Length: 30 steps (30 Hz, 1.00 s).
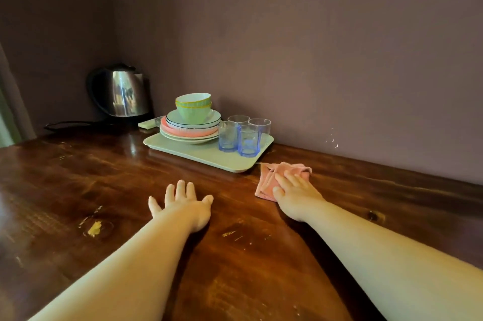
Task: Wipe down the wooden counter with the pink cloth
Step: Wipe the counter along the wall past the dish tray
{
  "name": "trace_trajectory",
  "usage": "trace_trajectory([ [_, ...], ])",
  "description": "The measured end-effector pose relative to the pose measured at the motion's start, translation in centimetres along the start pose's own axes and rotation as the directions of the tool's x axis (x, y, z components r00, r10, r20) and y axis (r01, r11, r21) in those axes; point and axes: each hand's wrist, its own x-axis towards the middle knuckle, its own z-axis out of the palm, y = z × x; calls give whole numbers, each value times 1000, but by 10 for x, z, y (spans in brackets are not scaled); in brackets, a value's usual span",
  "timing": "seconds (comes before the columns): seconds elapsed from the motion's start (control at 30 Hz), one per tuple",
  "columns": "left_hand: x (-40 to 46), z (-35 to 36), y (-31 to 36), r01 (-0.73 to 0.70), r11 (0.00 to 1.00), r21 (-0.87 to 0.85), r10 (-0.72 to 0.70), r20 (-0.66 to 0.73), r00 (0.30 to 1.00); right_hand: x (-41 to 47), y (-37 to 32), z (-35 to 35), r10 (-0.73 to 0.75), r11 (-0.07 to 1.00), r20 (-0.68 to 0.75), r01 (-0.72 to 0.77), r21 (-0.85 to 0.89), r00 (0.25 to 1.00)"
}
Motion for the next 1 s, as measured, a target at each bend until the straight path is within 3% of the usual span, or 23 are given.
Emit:
trace_trajectory([
  [0.1,16,-1,13,-8,991,137,4,33,999,8,2,10,-146,988,-6,145,-60,989],
  [0.2,19,-15,31,92,994,59,-99,134,986,18,19,12,-222,972,3,221,78,975],
  [0.33,9,-9,42,150,989,22,-151,125,981,50,31,-5,-44,998,-18,45,40,999],
  [0.43,14,-6,38,149,989,13,-150,113,982,67,1,-9,95,989,-40,-99,-106,995],
  [0.53,19,1,37,138,990,29,-140,101,985,66,-9,-11,-88,989,-128,71,-128,988],
  [0.6,23,4,36,133,991,32,-136,88,987,68,9,-16,-182,983,-97,177,-57,978],
  [0.63,25,5,34,132,991,35,-134,86,987,72,22,-20,-152,988,-65,150,-29,986],
  [0.77,30,8,32,128,991,32,-131,91,987,87,54,-17,190,979,-63,-193,-60,980],
  [0.8,30,8,32,133,991,25,-134,98,986,89,50,-15,201,977,-41,-203,-71,979],
  [0.93,27,2,31,127,992,13,-128,111,986,99,52,-12,-1,999,-9,2,37,1000],
  [1.0,25,3,31,124,992,15,-125,98,987,102,67,-12,8,995,-19,-6,101,1000],
])
